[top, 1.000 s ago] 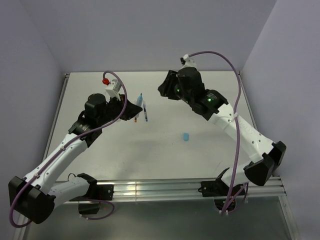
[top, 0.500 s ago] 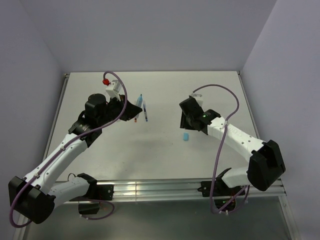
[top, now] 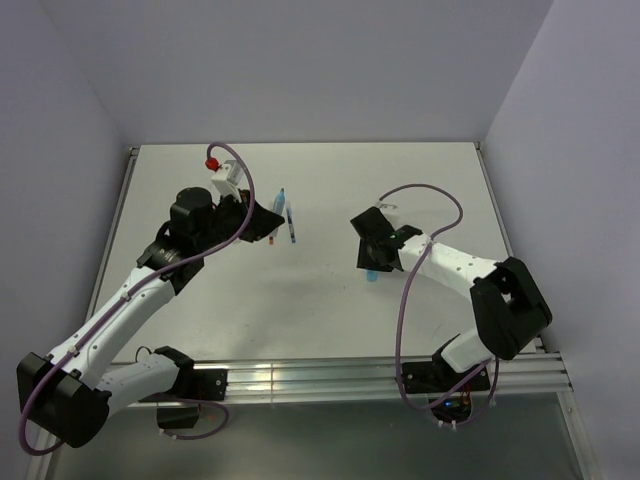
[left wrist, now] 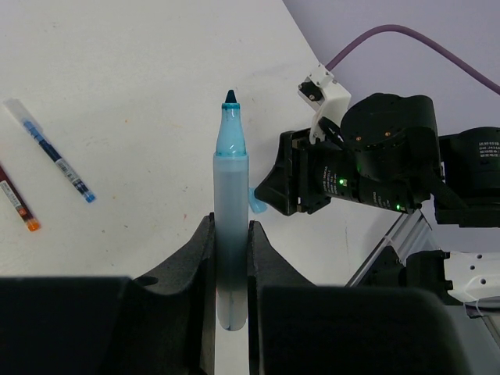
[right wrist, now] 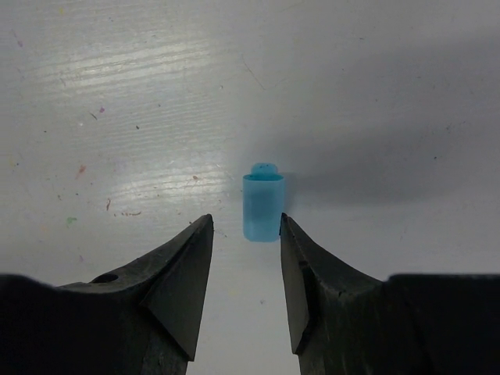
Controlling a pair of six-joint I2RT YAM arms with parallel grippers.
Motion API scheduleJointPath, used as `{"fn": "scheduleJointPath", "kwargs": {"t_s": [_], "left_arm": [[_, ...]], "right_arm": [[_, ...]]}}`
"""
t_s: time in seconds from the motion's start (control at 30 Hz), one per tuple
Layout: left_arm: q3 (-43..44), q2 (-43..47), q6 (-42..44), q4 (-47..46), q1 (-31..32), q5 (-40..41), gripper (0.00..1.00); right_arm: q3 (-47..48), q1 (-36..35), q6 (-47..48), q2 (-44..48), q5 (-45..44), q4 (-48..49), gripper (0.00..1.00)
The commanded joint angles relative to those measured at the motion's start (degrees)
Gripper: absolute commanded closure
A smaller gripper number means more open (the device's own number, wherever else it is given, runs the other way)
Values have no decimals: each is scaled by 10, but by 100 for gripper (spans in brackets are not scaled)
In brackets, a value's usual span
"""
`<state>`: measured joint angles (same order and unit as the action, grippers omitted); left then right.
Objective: Insert the pens into the pen caps
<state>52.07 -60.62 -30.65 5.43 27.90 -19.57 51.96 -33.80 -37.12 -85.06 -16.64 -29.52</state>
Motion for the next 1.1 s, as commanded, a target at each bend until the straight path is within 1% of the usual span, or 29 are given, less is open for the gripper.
{"fn": "scheduleJointPath", "kwargs": {"t_s": [0.0,0.03,0.1,0.13,0.2,0.23,0.27,0.33,0.43,0.9,1.07], "left_arm": [[21,6,11,-6,0,6,100],[22,7,10,-6,0,6,100],[22,7,11,-5,0,6,100],[22,6,11,-5,0,4,100],[22,7,11,-6,0,3,100],[21,7,9,-7,0,3,100],[21,6,9,-6,0,2,100],[21,5,9,-6,0,2,100],[21,7,10,-7,0,5,100],[21,7,11,-7,0,2,100],[21,8,11,-7,0,2,100]], "right_arm": [[-22,4,-8,16,13,29,54],[-27,4,-10,17,17,30,57],[-44,2,-15,31,35,40,59],[-51,-1,-15,37,41,47,63],[-64,-6,-21,45,61,64,66],[-67,-10,-22,45,65,68,72],[-66,-12,-23,43,67,71,75],[-64,-15,-25,39,63,70,78],[-62,-22,-29,36,64,70,80],[-58,-27,-35,-14,64,87,81],[-62,-27,-38,-18,56,85,81]]}}
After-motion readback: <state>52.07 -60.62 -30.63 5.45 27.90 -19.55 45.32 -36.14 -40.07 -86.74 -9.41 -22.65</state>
